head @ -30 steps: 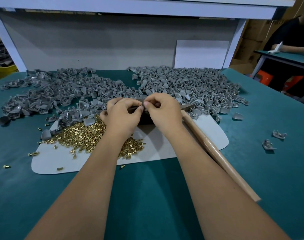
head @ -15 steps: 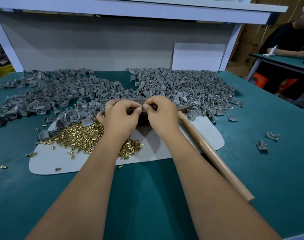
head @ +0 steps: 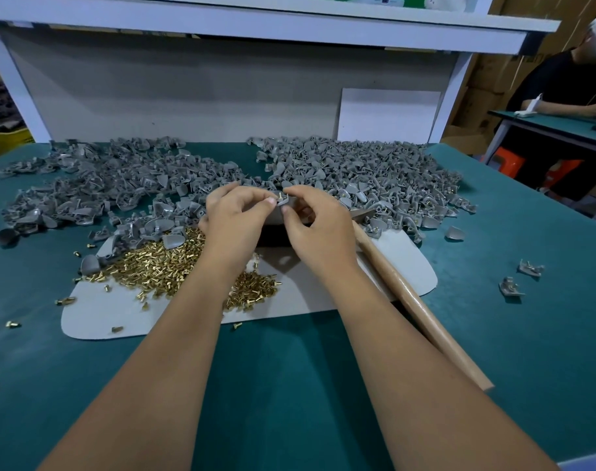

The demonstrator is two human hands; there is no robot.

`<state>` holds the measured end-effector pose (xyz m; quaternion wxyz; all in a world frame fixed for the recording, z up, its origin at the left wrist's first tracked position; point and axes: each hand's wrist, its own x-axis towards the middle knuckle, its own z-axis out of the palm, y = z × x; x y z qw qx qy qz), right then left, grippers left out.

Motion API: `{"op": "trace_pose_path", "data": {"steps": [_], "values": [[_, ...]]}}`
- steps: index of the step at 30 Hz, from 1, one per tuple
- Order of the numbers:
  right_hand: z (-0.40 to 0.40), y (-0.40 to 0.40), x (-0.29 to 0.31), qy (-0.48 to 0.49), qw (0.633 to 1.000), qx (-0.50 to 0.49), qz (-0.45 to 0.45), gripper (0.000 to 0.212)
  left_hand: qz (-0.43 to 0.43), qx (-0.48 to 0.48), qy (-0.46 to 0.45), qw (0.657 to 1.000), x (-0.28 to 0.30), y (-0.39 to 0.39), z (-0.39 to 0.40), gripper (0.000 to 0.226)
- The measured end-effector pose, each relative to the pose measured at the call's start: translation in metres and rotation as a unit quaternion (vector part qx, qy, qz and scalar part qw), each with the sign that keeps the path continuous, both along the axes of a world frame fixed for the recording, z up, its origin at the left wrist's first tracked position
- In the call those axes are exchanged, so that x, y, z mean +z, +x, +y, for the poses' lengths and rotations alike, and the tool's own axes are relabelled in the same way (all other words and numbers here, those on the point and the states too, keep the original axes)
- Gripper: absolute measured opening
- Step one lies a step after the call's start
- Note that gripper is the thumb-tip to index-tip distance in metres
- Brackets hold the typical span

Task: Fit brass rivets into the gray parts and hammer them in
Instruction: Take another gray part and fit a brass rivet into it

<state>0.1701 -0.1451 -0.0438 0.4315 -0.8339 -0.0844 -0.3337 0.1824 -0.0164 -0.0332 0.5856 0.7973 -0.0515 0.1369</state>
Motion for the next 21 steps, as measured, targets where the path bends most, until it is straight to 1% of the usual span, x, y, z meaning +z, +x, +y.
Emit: {"op": "trace_pose_path", "data": {"steps": [3,7,10,13,15,17,18,19,21], "values": [[0.000,-0.001,0.001,-0.003,1.000,-0.010,-0.022,0.024,-0.006,-0.017,-0.009,1.000,-0.002,0.003,0.002,0.011],[0.001,-0.001,0.000,-0.004,0.999,-0.012,-0.040,0.022,0.001,-0.036,-0.032,0.999,-0.002,0.005,0.002,0.019],[0.000,-0.001,0.000,-0.010,0.999,-0.013,-0.038,0.022,-0.006,-0.042,-0.036,0.998,-0.003,0.007,0.002,0.020],[-0.001,-0.002,0.002,-0.025,0.999,-0.022,-0.020,0.024,-0.026,-0.030,-0.014,0.999,-0.003,0.006,0.001,0.015],[-0.004,-0.003,0.005,-0.054,0.997,-0.042,0.016,0.027,-0.051,-0.016,0.010,0.999,-0.004,0.005,0.000,0.006],[-0.012,-0.007,0.012,-0.082,0.991,-0.092,0.050,0.027,-0.054,-0.004,0.045,0.997,-0.006,0.004,-0.002,0.014],[-0.019,-0.010,0.016,-0.100,0.984,-0.135,0.063,0.026,-0.049,0.005,0.069,0.996,-0.007,0.003,-0.003,0.018],[-0.028,-0.013,0.020,-0.130,0.970,-0.188,0.083,0.026,-0.045,0.018,0.095,0.994,-0.008,0.002,-0.005,0.021],[-0.049,-0.025,0.024,-0.215,0.922,-0.276,0.167,0.030,-0.044,0.038,0.139,0.989,-0.010,0.002,-0.006,0.019]]}}
